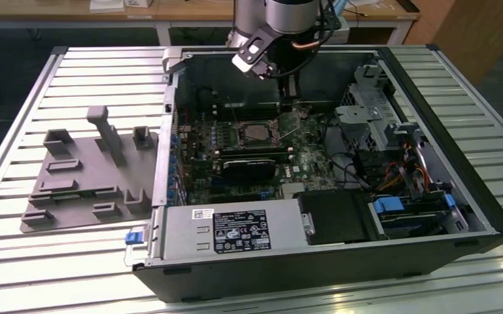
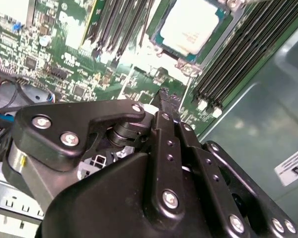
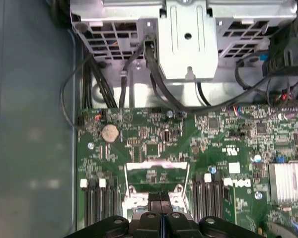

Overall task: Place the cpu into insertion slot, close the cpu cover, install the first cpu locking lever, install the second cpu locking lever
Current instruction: 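Close the cpu cover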

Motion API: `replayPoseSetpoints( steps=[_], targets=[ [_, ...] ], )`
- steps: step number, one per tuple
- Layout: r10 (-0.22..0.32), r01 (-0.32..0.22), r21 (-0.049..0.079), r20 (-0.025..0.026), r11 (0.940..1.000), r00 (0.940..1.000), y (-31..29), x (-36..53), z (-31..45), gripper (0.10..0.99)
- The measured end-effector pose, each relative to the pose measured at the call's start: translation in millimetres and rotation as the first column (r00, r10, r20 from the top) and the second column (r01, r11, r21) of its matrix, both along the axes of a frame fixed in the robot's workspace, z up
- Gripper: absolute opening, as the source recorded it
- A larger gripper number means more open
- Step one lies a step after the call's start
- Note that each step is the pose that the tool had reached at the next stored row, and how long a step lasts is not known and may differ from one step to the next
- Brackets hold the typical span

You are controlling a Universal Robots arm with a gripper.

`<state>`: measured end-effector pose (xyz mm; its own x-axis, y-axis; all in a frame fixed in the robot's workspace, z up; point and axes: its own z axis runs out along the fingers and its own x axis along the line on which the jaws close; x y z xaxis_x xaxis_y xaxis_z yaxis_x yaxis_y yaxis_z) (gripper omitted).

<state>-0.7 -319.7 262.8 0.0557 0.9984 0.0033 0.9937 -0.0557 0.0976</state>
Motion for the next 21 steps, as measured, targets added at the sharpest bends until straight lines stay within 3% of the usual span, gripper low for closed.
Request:
replayPoseSetpoints(
  steps=[17, 21],
  targets=[
    [0.000, 0.000, 0.000, -0.0018, 1.0000, 1.0000, 0.0, 45.1, -0.3, 0.102],
    [0.000, 0.000, 0.000, -0.0031, 1.0000, 1.0000, 0.0, 51.4, -2.9, 0.102]
  ],
)
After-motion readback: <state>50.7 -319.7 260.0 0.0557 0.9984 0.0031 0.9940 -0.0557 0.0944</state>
